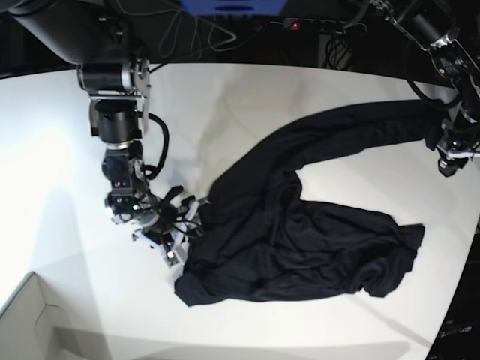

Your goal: Layout the t-shirt on the table in an organized manner, then fold the t-shirt properly

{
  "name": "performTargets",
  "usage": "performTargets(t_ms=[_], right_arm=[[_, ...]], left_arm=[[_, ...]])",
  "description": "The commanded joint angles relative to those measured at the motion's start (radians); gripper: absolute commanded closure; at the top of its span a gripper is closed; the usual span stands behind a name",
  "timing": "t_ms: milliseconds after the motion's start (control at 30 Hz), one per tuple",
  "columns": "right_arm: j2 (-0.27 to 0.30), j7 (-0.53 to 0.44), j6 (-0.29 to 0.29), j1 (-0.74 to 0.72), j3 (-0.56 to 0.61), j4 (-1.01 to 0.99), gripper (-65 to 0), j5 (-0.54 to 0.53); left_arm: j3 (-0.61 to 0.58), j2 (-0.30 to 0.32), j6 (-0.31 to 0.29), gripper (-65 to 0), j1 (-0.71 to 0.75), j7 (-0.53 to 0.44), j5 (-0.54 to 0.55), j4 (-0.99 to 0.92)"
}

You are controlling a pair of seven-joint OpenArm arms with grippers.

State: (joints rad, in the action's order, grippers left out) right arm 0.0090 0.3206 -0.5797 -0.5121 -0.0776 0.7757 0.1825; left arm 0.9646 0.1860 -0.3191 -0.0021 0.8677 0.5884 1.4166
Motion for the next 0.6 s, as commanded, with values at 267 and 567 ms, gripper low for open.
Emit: performTargets(t_ms=[267,567], right_arm=[[0.021,0.004,-0.001,-0.043,-0.003,-0.028,-8.3,-0.002],[0.085,0.007,-0.003,0.139,-0.009,0.210,0.0,-0.005]], left_arm=[[0.006,0.023,-0.008,-28.6,-0.016,-0.015,0.015,0.016],[-0.006,0.013,-0.004,-28.8,-0.063,-0.015,0.014,0.007]])
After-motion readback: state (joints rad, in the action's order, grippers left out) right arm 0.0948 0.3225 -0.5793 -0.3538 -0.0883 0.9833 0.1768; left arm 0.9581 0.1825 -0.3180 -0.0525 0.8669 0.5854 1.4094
